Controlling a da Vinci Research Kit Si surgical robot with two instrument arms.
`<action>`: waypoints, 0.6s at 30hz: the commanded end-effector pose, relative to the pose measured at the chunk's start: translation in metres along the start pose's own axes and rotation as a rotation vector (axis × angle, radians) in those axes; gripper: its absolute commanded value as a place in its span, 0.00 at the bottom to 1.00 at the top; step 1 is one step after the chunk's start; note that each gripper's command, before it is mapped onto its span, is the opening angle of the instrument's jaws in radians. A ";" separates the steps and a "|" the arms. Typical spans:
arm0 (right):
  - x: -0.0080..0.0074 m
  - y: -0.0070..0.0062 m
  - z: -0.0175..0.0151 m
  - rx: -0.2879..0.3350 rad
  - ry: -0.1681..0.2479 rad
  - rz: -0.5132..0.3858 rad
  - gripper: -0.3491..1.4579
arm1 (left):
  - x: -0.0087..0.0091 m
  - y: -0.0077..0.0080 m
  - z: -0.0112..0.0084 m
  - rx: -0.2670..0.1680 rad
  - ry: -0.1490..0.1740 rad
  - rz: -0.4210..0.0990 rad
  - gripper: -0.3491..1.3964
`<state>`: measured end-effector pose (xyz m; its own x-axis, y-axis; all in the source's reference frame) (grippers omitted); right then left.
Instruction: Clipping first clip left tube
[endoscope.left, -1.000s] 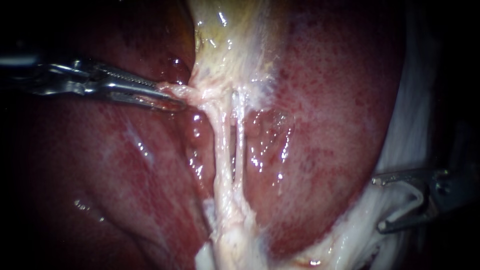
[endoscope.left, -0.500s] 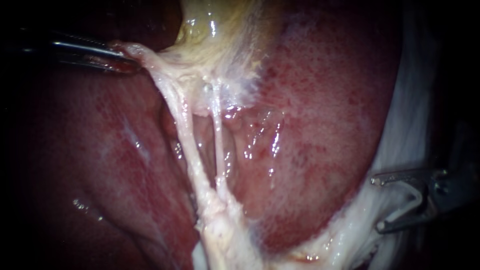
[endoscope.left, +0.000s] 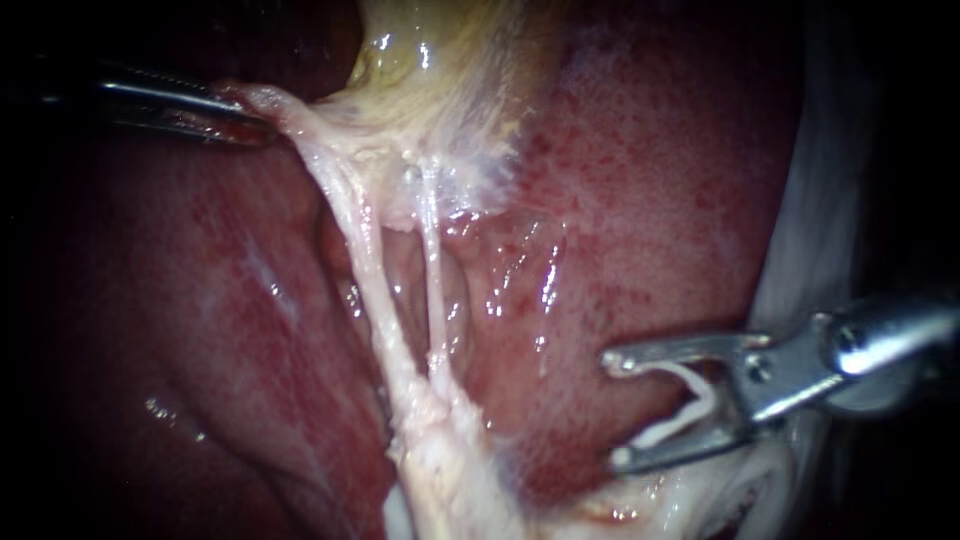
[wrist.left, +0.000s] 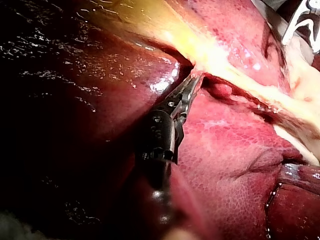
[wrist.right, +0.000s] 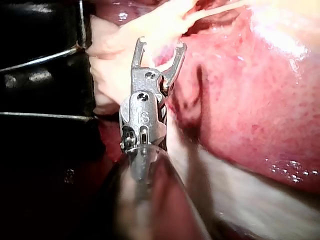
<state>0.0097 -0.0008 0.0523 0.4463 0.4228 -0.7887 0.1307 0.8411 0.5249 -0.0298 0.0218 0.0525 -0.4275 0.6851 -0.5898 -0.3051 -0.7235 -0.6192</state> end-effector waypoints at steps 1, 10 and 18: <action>0.0003 0.0002 0.0009 0.002 0.020 0.012 0.47 | 0.0000 0.0000 0.0000 0.000 0.000 0.000 0.00; 0.0010 0.0019 0.0068 0.008 0.063 0.090 0.47 | 0.0000 0.0001 0.0003 0.002 0.000 0.000 0.00; -0.0002 0.0036 0.0100 0.009 0.059 0.119 0.47 | 0.0000 0.0002 0.0003 0.006 0.001 0.000 0.00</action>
<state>0.0190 -0.0012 0.0579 0.4069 0.5435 -0.7341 0.0853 0.7776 0.6230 -0.0301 0.0216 0.0526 -0.4269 0.6852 -0.5901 -0.3101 -0.7239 -0.6163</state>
